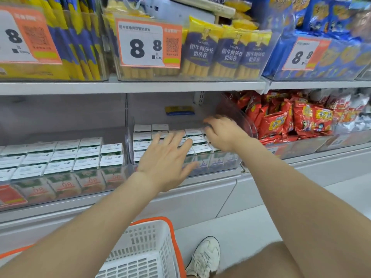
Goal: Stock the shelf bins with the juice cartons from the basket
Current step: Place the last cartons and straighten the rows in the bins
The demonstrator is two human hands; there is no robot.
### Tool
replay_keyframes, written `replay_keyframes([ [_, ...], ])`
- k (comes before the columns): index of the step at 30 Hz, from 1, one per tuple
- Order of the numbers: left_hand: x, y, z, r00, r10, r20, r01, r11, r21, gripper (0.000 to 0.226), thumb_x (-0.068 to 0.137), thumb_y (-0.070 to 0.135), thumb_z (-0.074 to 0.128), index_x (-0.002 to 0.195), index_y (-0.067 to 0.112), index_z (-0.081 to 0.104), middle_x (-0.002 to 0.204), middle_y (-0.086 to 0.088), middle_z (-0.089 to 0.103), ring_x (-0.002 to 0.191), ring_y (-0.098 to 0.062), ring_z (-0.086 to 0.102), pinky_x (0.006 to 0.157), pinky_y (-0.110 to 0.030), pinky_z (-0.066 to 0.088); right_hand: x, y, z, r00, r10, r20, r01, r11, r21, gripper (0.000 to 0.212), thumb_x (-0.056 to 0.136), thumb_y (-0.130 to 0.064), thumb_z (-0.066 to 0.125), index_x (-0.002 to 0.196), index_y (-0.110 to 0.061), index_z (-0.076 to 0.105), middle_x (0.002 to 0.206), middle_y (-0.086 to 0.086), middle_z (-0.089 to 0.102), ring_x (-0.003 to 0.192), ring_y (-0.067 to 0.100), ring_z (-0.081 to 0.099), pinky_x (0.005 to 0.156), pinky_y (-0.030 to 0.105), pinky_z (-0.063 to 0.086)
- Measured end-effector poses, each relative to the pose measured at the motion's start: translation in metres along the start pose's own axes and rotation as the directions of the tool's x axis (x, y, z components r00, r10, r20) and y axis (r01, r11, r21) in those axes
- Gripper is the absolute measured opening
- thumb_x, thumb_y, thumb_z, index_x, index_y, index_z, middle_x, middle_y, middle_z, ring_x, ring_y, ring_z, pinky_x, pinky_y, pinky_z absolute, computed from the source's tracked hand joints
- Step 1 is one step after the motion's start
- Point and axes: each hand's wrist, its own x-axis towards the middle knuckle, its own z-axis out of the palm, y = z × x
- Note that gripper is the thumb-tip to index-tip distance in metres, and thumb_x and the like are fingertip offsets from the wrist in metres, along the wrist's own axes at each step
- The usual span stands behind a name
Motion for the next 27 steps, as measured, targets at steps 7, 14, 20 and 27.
replay_keyframes([
  [7, 0.001, 0.002, 0.007, 0.994, -0.101, 0.046, 0.101, 0.995, -0.010, 0.073, 0.102, 0.064, 0.008, 0.156, 0.024, 0.037, 0.158, -0.015, 0.044, 0.141, -0.037, 0.045, 0.114, -0.060, 0.035, 0.016, 0.001, 0.003, 0.978, 0.086, 0.192, -0.100, 0.993, 0.065, 0.034, 0.095, -0.049, 0.038, 0.078, -0.024, 0.054, 0.085, 0.007, 0.061, 0.093, 0.038, 0.061, 0.076, 0.038, 0.044],
  [14, -0.001, 0.003, 0.003, 0.991, -0.117, 0.061, 0.117, 0.993, 0.003, 0.070, 0.102, 0.067, 0.015, 0.156, 0.027, 0.035, 0.160, -0.013, 0.042, 0.144, -0.035, 0.041, 0.114, -0.061, 0.034, 0.006, -0.003, 0.001, 0.966, 0.110, 0.232, -0.129, 0.989, 0.071, 0.065, 0.084, -0.084, 0.034, 0.101, -0.028, 0.064, 0.108, 0.010, 0.068, 0.104, 0.031, 0.059, 0.094, 0.045, 0.051],
  [20, -0.001, 0.004, 0.000, 0.992, -0.112, 0.056, 0.112, 0.994, 0.001, 0.076, 0.100, 0.066, 0.001, 0.161, 0.026, 0.022, 0.161, -0.013, 0.039, 0.146, -0.035, 0.038, 0.119, -0.061, 0.030, -0.002, -0.015, 0.000, 0.992, 0.029, 0.121, -0.036, 0.998, 0.058, 0.060, 0.096, -0.069, 0.033, 0.134, -0.033, 0.062, 0.135, 0.002, 0.066, 0.131, 0.032, 0.053, 0.118, 0.057, 0.029],
  [27, -0.004, 0.004, -0.007, 0.981, -0.190, 0.030, 0.191, 0.981, -0.039, 0.085, 0.092, 0.078, 0.031, 0.125, 0.002, 0.051, 0.126, -0.019, 0.050, 0.118, -0.039, 0.049, 0.112, -0.055, 0.036, 0.011, -0.068, 0.015, 0.984, -0.179, 0.021, 0.175, 0.976, 0.127, 0.049, 0.106, -0.045, 0.029, 0.144, -0.024, 0.053, 0.145, 0.009, 0.060, 0.131, 0.036, 0.053, 0.107, 0.048, 0.037],
])
